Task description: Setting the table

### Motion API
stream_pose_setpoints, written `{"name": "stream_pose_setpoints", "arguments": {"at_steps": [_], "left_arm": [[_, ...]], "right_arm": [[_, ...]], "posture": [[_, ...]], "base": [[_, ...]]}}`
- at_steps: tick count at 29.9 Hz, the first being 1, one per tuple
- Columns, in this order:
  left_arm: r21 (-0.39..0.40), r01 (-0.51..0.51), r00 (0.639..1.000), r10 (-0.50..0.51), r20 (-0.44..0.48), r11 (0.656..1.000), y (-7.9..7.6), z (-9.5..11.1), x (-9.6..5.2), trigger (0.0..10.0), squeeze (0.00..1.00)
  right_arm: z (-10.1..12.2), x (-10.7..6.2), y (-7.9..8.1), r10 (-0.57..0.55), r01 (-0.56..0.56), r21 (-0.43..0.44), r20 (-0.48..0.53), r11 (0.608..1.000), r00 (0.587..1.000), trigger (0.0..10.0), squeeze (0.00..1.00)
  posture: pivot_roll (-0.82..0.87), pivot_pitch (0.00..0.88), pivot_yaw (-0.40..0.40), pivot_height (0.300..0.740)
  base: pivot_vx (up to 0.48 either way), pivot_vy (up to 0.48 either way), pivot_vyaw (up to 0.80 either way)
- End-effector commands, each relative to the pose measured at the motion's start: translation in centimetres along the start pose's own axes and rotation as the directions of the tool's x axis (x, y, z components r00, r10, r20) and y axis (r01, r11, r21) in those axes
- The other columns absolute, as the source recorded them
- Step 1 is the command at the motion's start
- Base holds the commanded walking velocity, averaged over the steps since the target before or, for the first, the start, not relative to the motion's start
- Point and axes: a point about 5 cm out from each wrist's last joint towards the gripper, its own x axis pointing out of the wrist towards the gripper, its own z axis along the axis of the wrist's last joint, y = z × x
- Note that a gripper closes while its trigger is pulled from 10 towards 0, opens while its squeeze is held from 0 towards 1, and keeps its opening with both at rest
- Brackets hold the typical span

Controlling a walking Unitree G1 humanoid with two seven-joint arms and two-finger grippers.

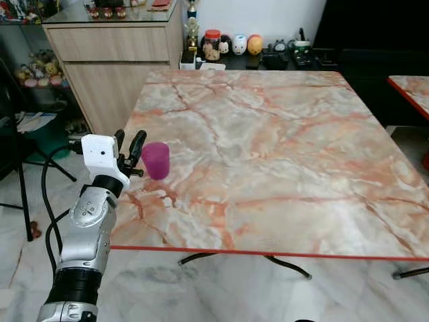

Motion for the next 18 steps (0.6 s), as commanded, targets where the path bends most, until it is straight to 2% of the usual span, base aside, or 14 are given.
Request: {"name": "stream_pose_setpoints", "arguments": {"at_steps": [1, 10, 18], "left_arm": [[0.004, 0.018, 1.000, -0.018, 0.020, 1.000, -0.61, 0.61, 0.52, 10.0, 0.00], [-0.014, -0.002, 0.999, 0.003, 0.034, 1.000, -0.36, 1.09, 0.86, 10.0, 0.00], [-0.116, 0.098, 0.992, -0.106, -0.061, 0.988, -1.20, 0.46, 1.15, 10.0, 0.00]], "right_arm": [[-0.29, -0.12, -0.32, -0.005, 0.005, -0.004, -0.007, 1.000, 1.000, 10.0, 0.00], [-0.04, -0.03, -0.41, -0.003, 0.002, -0.006, -0.007, 1.000, 1.000, 10.0, 0.00], [0.01, 0.01, -0.37, 0.006, -0.006, -0.012, -0.012, 1.000, 1.000, 10.0, 0.00]], "posture": [[0.02, 0.000, -0.005, 0.736], [0.02, 0.000, -0.010, 0.736], [0.02, 0.000, -0.012, 0.736]], "base": [[0.289, 0.000, 0.00], [0.032, 0.000, 0.00], [0.000, 0.000, 0.00]]}}
